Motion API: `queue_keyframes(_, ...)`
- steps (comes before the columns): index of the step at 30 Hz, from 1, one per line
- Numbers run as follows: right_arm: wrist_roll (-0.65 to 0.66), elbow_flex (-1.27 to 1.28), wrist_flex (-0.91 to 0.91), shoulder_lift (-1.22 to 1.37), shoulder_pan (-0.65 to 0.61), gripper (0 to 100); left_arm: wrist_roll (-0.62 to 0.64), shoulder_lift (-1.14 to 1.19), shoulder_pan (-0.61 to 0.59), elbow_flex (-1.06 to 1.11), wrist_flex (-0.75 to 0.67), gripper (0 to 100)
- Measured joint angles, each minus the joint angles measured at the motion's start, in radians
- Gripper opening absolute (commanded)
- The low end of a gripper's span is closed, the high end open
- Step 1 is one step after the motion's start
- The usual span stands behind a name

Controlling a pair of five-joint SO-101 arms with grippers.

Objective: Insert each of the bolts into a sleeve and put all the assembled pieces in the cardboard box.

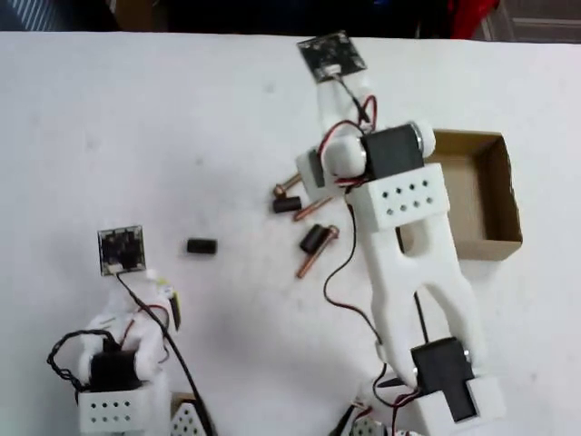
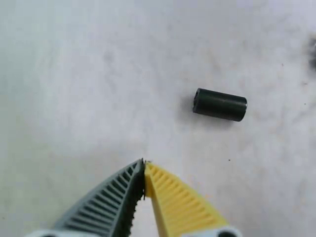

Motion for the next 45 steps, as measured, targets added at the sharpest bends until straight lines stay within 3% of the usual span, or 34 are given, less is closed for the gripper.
queue_keyframes(7,0.377,0.13,-0.075,0.0,-0.012,19.3,0.0,0.0,-0.002,0.0,0.0,2)
queue_keyframes(19,0.463,0.368,-0.371,0.002,0.046,19.1,0.0,0.0,-0.002,0.0,0.0,2)
queue_keyframes(29,0.832,0.591,-0.62,0.002,0.031,19.0,0.0,0.0,-0.002,0.0,0.0,2)
queue_keyframes(37,1.077,0.683,-0.7,0.002,-0.017,19.0,0.0,0.0,-0.002,0.0,0.0,2)
queue_keyframes(45,1.169,0.76,-0.812,0.002,-0.069,19.3,0.0,0.0,-0.002,0.0,0.0,2)
